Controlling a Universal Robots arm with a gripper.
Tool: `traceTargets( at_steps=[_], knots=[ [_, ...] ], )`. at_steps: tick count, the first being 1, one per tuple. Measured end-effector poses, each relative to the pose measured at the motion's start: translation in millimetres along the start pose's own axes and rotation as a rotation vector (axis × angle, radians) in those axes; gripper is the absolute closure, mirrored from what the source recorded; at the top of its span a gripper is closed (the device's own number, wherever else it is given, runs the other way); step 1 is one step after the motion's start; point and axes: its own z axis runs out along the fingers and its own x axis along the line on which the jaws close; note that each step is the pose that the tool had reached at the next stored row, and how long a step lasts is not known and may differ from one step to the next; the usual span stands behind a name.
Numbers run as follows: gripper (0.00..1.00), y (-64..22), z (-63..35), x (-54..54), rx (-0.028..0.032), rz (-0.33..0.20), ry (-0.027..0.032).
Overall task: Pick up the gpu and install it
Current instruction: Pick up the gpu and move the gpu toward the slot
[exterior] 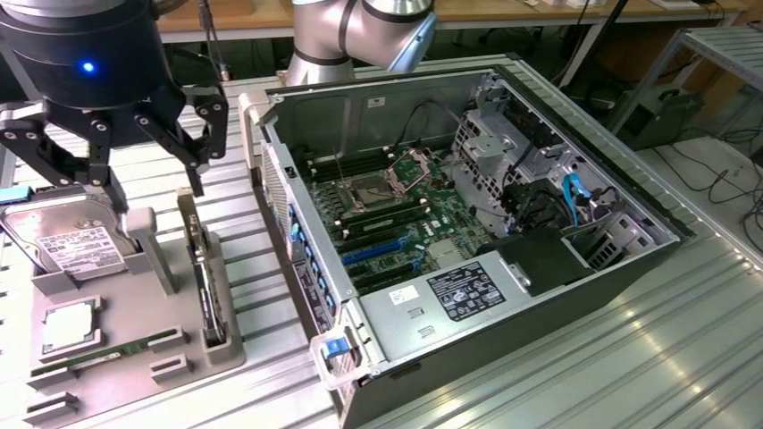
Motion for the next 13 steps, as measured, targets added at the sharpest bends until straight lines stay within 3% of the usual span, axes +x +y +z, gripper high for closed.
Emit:
traceTargets(
  at_steps=[4,13],
  knots=[
    [0.34,-0.2,3.8,0.1,0.0106,-0.001,-0.0002],
    [0.34,-0.7,18.4,0.4,0.0115,-0.008,0.0]
  ],
)
